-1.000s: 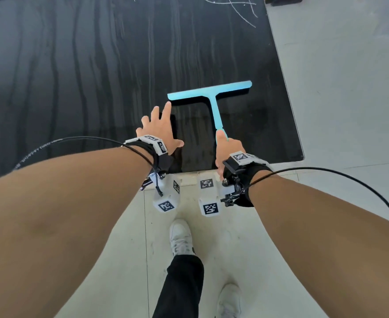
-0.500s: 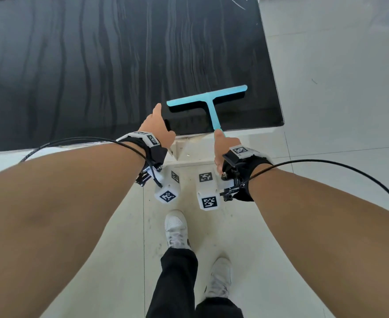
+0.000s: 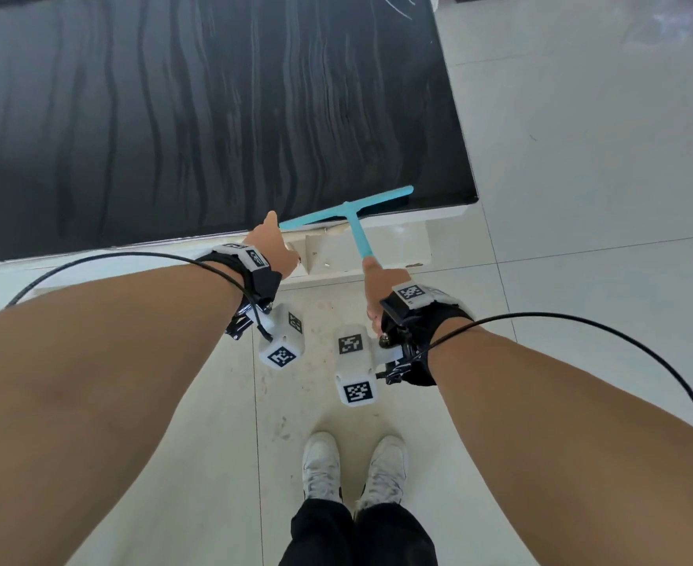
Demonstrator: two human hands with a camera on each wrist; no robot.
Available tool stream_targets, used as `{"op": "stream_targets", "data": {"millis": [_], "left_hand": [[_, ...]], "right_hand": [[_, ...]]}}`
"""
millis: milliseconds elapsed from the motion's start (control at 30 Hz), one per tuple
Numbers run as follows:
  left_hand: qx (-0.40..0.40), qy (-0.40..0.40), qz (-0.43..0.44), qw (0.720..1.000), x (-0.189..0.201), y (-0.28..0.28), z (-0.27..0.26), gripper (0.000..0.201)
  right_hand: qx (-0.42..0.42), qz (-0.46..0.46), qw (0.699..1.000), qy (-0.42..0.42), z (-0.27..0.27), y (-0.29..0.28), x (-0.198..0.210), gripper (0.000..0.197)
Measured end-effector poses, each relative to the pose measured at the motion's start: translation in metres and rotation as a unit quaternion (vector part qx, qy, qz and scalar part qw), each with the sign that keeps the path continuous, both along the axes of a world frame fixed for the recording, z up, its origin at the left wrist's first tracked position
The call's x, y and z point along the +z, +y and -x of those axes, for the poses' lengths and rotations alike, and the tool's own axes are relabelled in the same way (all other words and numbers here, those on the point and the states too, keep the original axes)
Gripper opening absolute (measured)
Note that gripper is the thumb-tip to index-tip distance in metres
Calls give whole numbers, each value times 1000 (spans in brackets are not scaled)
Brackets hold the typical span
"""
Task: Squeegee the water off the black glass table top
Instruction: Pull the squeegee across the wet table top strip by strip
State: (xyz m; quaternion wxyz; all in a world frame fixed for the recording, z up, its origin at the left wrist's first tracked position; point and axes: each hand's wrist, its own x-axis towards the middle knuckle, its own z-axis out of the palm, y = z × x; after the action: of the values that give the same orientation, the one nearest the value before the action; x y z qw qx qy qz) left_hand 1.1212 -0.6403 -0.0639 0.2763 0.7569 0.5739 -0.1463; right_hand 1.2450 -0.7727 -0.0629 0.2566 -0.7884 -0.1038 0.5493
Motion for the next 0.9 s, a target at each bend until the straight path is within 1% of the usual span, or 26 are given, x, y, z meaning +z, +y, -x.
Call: {"op": "stream_targets", "data": {"millis": [67, 133, 167, 233, 267, 333, 400, 433, 467, 533, 567, 633, 767, 833, 900], "left_hand": [[-15, 11, 0, 1000, 8, -4, 2, 61], [-29, 19, 13, 999, 16, -8, 2, 62], [-35, 19, 22, 999, 19, -10, 2, 64], [-42, 16, 33, 998, 22, -14, 1, 66], [-42, 14, 36, 998, 23, -15, 0, 66], [-46, 10, 38, 998, 28, -20, -3, 61], [-52, 8, 32, 998, 32, -22, -8, 52], [-56, 6, 32, 998, 35, -24, -11, 52], [-60, 5, 34, 998, 38, -25, -13, 54], [-60, 1, 43, 997, 46, -26, -18, 63], [-57, -2, 50, 997, 51, -26, -21, 67], [-41, -10, 59, 997, 64, -25, -27, 74], [-31, -13, 70, 997, 90, -22, -39, 77], [-31, -9, 77, 996, 103, -19, -46, 77], [-42, -2, 75, 996, 118, -14, -54, 72]], "right_hand": [[23, 5, 1000, -15, -3, -4, 8, 32], [45, 4, 999, -29, -8, -9, 17, 30], [53, 7, 998, -31, -12, -11, 22, 33], [76, 9, 996, -35, -20, -16, 30, 46], [85, 9, 996, -39, -24, -19, 34, 48], [119, 15, 991, -65, -33, -26, 48, 46], [183, 44, 973, -131, -40, -32, 57, 34], [213, 56, 961, -168, -42, -36, 61, 27], [235, 63, 949, -200, -44, -38, 64, 27], [294, 75, 920, -250, -49, -41, 74, 40], [301, 67, 913, -267, -51, -42, 78, 40], [319, 63, 901, -285, -55, -40, 88, 36], [348, 69, 884, -306, -62, -27, 122, 24], [362, 67, 877, -309, -67, -19, 142, 20], [367, 62, 873, -315, -73, -9, 160, 17]]}}
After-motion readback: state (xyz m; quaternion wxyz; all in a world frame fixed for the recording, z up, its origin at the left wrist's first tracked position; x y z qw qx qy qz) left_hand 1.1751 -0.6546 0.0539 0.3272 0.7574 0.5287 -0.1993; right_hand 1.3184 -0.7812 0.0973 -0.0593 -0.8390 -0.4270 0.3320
